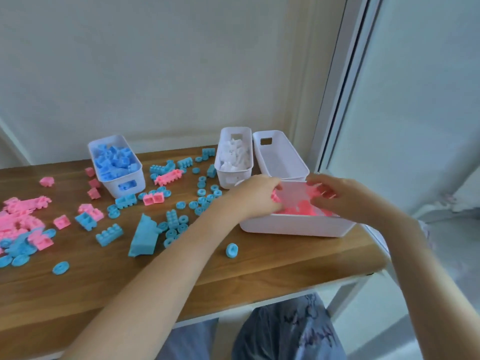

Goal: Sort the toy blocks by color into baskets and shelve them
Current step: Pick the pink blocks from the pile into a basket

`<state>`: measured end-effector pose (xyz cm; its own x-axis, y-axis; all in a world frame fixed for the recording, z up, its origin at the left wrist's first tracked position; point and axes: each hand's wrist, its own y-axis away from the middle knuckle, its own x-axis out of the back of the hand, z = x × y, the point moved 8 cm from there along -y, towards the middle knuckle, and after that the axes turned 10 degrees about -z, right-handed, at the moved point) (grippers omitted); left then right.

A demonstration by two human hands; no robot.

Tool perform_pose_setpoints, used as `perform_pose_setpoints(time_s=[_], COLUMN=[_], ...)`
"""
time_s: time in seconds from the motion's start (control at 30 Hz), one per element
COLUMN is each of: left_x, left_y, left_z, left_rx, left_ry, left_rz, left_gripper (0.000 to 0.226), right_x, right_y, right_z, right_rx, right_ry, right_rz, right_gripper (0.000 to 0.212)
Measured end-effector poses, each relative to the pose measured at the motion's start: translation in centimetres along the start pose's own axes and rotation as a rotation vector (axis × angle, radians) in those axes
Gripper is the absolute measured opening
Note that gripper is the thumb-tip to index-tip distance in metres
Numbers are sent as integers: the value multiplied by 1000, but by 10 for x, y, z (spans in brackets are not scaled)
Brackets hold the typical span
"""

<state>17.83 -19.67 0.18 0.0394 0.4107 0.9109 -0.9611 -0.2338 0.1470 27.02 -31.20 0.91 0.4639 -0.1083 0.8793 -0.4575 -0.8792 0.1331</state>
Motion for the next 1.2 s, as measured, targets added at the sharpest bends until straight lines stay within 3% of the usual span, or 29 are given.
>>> perform_pose_setpoints(time_s=[0.13,0.3,0.47,0.67,0.8,0.87,1.03,1.2], left_x=[-3,14,39,67,76,72,44,46], left_y=[-5,10,50,126,178,205,242,222], left_z=[3,6,-14,-94,-167,-205,-266,-271], left_rx=[-13,-95,-109,71,291,440,745,697], left_ry=[-9,113,111,155,155,56,-90,-183], left_rz=[4,173,368,663,788,853,868,790], left_gripper=[45,39,26,20,20,31,44,38], right_x=[-8,-5,-5,-54,-90,-107,-134,-180], right_y=[-3,-3,1,-24,-58,-85,-152,-169], right_z=[11,-16,-81,-169,-211,-224,-232,-258], right_rx=[3,68,319,546,581,543,383,444], right_ry=[72,109,-54,-115,-112,-137,-181,109], right_rz=[-23,139,211,63,-46,-94,-69,-156], right_gripper=[34,33,39,47,45,43,48,43])
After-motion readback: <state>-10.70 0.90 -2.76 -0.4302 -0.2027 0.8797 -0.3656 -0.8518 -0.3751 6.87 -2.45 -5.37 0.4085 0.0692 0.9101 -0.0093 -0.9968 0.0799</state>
